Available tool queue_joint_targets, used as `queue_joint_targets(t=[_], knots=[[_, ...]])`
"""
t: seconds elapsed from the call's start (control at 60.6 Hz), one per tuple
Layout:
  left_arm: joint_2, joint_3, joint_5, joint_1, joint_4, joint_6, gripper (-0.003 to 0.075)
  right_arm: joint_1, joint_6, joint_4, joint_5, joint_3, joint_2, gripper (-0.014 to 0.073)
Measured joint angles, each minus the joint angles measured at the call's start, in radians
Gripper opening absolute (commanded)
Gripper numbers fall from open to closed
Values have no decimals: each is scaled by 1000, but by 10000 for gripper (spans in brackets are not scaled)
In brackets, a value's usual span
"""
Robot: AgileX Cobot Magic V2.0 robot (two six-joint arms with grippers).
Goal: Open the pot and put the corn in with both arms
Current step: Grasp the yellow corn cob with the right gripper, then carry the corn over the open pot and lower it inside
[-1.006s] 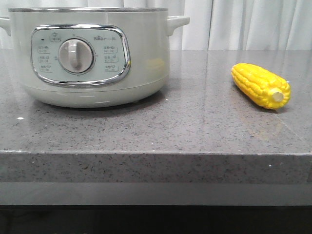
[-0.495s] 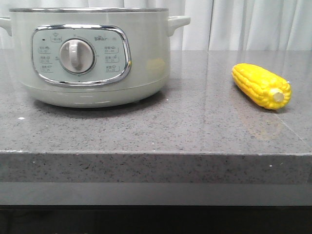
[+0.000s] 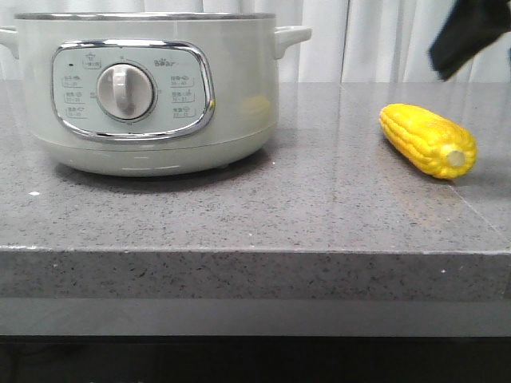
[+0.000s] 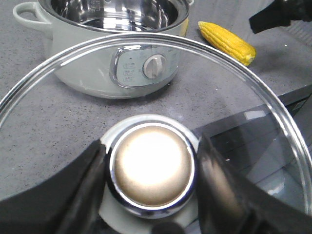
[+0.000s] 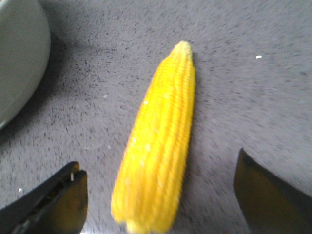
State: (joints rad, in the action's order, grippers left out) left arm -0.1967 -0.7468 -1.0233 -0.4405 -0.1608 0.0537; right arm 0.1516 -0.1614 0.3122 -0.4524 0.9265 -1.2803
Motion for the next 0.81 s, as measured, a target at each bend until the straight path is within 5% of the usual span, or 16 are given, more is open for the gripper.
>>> queue_joint_targets(t=[0.247,0.561,0.808], knots=[[3,2,0,0,0,0,179,0,0,45,-53,159,-242,603],[3,2,0,0,0,0,179,0,2,46,-87,186,-332,272],[3,2,0,0,0,0,179,0,2,46,-136,264,-329,222]])
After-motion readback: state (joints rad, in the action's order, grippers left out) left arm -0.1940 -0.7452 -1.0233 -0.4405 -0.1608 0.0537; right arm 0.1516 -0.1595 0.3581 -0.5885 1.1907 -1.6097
